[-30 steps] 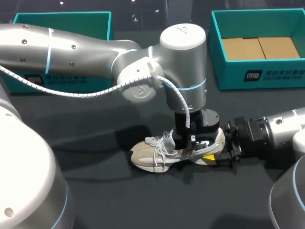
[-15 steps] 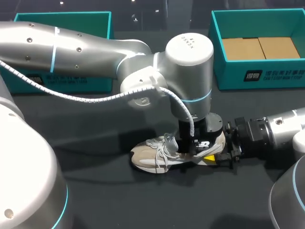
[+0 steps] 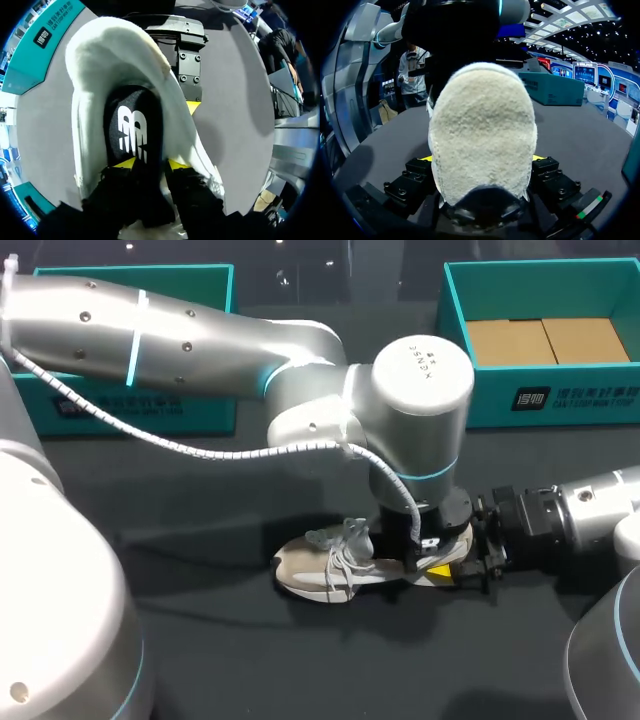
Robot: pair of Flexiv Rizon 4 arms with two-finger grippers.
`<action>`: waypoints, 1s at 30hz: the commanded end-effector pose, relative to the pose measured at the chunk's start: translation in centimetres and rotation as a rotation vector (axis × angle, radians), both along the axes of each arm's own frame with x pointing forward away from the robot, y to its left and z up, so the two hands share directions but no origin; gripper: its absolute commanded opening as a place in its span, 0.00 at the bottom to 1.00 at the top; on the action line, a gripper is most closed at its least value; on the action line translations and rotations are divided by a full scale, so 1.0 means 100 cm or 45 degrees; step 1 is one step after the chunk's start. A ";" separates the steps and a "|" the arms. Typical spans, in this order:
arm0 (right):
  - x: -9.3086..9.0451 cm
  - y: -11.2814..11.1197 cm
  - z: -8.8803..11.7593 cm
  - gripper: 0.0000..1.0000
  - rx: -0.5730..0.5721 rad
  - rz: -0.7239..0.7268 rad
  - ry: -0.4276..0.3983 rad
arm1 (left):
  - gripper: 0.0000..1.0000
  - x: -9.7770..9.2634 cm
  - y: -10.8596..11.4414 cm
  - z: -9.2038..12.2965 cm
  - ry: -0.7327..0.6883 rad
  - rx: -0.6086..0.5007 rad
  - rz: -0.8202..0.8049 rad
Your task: Take the shoe out of the shoebox, open the shoe tongue, remove and reinsert the insole, then place the shoe into the shoebox
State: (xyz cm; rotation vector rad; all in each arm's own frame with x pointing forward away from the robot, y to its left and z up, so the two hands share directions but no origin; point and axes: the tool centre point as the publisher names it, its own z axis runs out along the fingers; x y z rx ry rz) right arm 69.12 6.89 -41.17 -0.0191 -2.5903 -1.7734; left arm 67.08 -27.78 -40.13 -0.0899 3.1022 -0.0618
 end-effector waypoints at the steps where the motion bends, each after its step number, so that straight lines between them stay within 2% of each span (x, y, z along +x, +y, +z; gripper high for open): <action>1: -0.001 0.003 0.000 0.00 -0.002 -0.003 0.001 | 0.32 0.010 -0.005 -0.027 -0.077 0.034 0.032; 5: -0.001 0.003 0.000 0.00 -0.002 -0.003 0.001 | 0.18 0.019 -0.001 -0.029 -0.108 0.053 0.063; 6: -0.001 0.003 0.000 0.00 -0.002 -0.003 0.001 | 0.12 0.021 0.000 -0.029 -0.104 0.055 0.070; 7: -0.001 0.003 0.000 0.00 -0.002 -0.003 0.001 | 0.00 0.024 0.001 -0.029 -0.105 0.057 0.080; 14: -0.001 0.003 0.000 0.00 -0.002 -0.003 0.001 | 0.00 0.023 0.009 -0.016 -0.088 -0.019 0.109; 23: -0.001 0.003 0.000 0.00 -0.002 -0.003 0.001 | 0.00 0.015 0.024 0.018 -0.093 -0.213 0.184; 30: -0.001 0.003 0.000 0.00 -0.002 -0.003 0.001 | 0.00 0.014 0.029 0.036 -0.097 -0.347 0.258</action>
